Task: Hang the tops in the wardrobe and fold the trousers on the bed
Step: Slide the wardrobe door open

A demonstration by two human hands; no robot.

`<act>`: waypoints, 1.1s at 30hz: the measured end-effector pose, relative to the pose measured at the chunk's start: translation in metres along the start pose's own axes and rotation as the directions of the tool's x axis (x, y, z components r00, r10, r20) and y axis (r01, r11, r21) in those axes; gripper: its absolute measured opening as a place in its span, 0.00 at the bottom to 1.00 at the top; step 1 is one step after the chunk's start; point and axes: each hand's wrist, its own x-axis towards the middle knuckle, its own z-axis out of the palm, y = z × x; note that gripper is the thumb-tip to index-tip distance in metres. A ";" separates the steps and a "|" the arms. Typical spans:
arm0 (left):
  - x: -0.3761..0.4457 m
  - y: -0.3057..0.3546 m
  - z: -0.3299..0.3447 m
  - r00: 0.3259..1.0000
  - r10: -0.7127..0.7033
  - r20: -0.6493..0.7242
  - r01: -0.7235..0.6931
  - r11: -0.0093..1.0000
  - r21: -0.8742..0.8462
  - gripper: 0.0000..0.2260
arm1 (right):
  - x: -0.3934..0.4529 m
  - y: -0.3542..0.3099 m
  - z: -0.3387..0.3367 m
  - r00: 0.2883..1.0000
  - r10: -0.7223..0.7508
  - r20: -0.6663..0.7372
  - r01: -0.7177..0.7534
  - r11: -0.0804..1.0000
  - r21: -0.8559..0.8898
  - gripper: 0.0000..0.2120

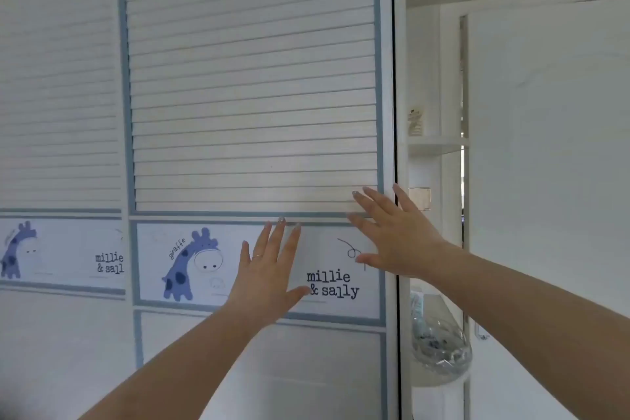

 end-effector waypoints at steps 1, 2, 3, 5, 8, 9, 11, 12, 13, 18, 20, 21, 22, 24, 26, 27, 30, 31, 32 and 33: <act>0.016 0.002 0.008 1.000 -0.001 -0.001 0.001 1.000 -0.011 0.45 | 0.015 0.006 0.012 0.999 -0.037 -0.015 0.036 0.998 -0.042 0.38; 0.033 0.004 0.016 1.000 -0.014 -0.009 0.014 0.999 -0.032 0.45 | 0.029 0.012 0.022 0.998 -0.056 -0.033 0.054 0.997 -0.062 0.38; 0.049 0.006 0.022 1.000 -0.020 -0.023 0.019 0.999 -0.028 0.45 | 0.043 0.018 0.032 0.995 -0.082 -0.065 0.074 0.991 -0.111 0.38; 0.071 0.009 0.028 0.993 0.018 -0.117 -0.021 0.999 -0.028 0.44 | 0.064 0.022 0.044 0.986 -0.117 -0.123 0.097 0.983 -0.153 0.38; 0.090 0.007 0.037 0.942 0.160 -0.296 -0.156 0.987 0.037 0.40 | 0.080 0.021 0.056 0.963 -0.139 -0.232 0.105 0.983 -0.152 0.37; 0.096 0.005 0.044 0.930 0.183 -0.320 -0.173 0.983 0.058 0.39 | 0.085 0.020 0.062 0.951 -0.151 -0.272 0.110 0.981 -0.158 0.37; 0.106 0.000 0.058 0.923 0.170 -0.346 -0.161 0.985 0.053 0.38 | 0.096 0.018 0.073 0.928 -0.164 -0.335 0.116 0.980 -0.159 0.37; 0.110 -0.003 0.064 0.922 0.155 -0.356 -0.148 0.988 0.049 0.38 | 0.100 0.017 0.076 0.917 -0.171 -0.362 0.113 0.978 -0.175 0.37; 0.113 -0.006 0.069 0.921 0.147 -0.362 -0.136 0.989 0.056 0.38 | 0.104 0.016 0.079 0.910 -0.173 -0.376 0.108 0.976 -0.190 0.37; 0.115 -0.018 0.088 0.902 0.156 -0.403 -0.137 0.988 0.077 0.37 | 0.111 0.009 0.084 0.898 -0.175 -0.404 0.101 0.975 -0.199 0.35; 0.115 -0.025 0.091 0.897 0.158 -0.413 -0.137 0.987 0.080 0.37 | 0.115 0.004 0.082 0.904 -0.170 -0.392 0.095 0.974 -0.204 0.34; 0.115 -0.029 0.092 0.897 0.154 -0.414 -0.132 0.988 0.082 0.37 | 0.117 0.000 0.081 0.907 -0.167 -0.387 0.093 0.975 -0.202 0.34; 0.114 -0.033 0.093 0.899 0.151 -0.411 -0.128 0.988 0.082 0.37 | 0.120 -0.003 0.079 0.910 -0.165 -0.381 0.096 0.976 -0.195 0.33; 0.113 -0.042 0.092 0.905 0.143 -0.400 -0.123 0.989 0.075 0.37 | 0.126 -0.010 0.076 0.915 -0.163 -0.370 0.105 0.980 -0.172 0.32; 0.111 -0.052 0.091 0.906 0.139 -0.400 -0.122 0.990 0.066 0.36 | 0.132 -0.018 0.073 0.914 -0.161 -0.372 0.116 0.983 -0.140 0.31; 0.109 -0.058 0.091 0.907 0.136 -0.398 -0.122 0.991 0.061 0.36 | 0.135 -0.022 0.072 0.911 -0.166 -0.377 0.129 0.984 -0.120 0.30; 0.106 -0.076 0.090 0.906 0.139 -0.401 -0.127 0.990 0.055 0.35 | 0.143 -0.036 0.068 0.894 -0.167 -0.416 0.160 0.986 -0.052 0.28; 0.105 -0.082 0.090 0.906 0.142 -0.399 -0.131 0.990 0.055 0.34 | 0.146 -0.040 0.066 0.883 -0.155 -0.443 0.160 0.987 -0.027 0.27; 0.103 -0.089 0.090 0.906 0.145 -0.397 -0.133 0.989 0.058 0.34 | 0.150 -0.044 0.064 0.870 -0.136 -0.474 0.158 0.987 0.006 0.27; 0.102 -0.095 0.090 0.907 0.148 -0.395 -0.135 0.989 0.061 0.34 | 0.153 -0.048 0.062 0.857 -0.110 -0.504 0.154 0.987 0.046 0.26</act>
